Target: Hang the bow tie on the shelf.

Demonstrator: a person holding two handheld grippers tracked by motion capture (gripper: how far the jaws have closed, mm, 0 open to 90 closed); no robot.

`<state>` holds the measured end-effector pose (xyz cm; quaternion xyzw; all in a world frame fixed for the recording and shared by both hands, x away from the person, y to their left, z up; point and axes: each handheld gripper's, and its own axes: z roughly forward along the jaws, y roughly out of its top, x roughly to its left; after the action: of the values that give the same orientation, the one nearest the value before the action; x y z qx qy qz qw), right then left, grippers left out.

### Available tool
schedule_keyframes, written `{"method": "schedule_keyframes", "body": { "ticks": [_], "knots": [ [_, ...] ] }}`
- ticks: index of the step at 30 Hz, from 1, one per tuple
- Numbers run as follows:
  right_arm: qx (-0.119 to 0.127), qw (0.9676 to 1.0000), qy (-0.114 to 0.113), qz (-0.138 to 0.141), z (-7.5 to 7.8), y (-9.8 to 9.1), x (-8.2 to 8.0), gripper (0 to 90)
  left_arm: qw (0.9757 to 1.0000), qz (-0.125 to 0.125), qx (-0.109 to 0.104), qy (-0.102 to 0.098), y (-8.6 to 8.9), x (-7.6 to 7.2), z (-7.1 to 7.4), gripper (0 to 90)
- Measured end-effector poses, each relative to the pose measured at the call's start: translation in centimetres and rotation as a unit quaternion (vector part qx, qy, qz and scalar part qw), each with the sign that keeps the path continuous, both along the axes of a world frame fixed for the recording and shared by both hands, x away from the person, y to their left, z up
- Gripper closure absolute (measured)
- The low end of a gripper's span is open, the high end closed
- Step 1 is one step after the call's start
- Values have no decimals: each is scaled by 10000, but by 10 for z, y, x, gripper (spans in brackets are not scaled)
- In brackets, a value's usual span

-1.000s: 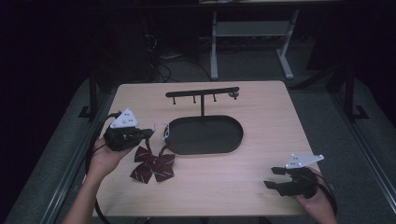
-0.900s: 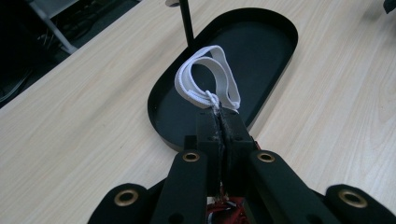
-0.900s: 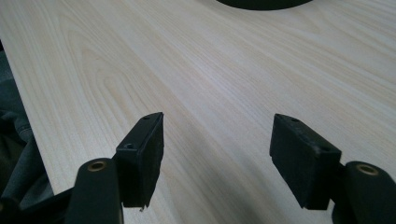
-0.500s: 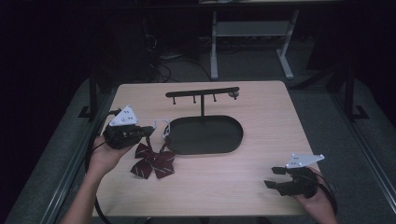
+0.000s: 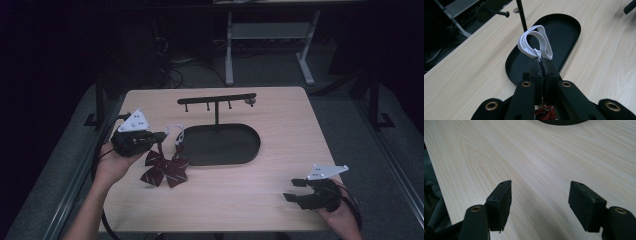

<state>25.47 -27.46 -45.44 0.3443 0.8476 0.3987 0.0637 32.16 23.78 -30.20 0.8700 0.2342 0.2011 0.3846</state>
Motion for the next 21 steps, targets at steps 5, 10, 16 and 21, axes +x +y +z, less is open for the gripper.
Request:
{"method": "schedule_keyframes", "body": {
  "ticks": [5, 10, 16, 21],
  "knots": [
    [12, 10000, -12, -4, 1, 0, 0, 347, 10000, -18, -10, -33, -3, 4, 4, 881],
    [10, 10000, -9, -11, 1, 0, 0, 347, 10000, -55, -73, 11, -7, 10, 5, 881],
    [11, 10000, -1, -18, 1, 0, 0, 347, 10000, -59, -62, 28, -10, 18, 7, 881],
    [13, 10000, 5, -17, 1, 0, 1, 347, 9999, -60, -55, 78, -12, 23, 9, 881]
  ]
}}
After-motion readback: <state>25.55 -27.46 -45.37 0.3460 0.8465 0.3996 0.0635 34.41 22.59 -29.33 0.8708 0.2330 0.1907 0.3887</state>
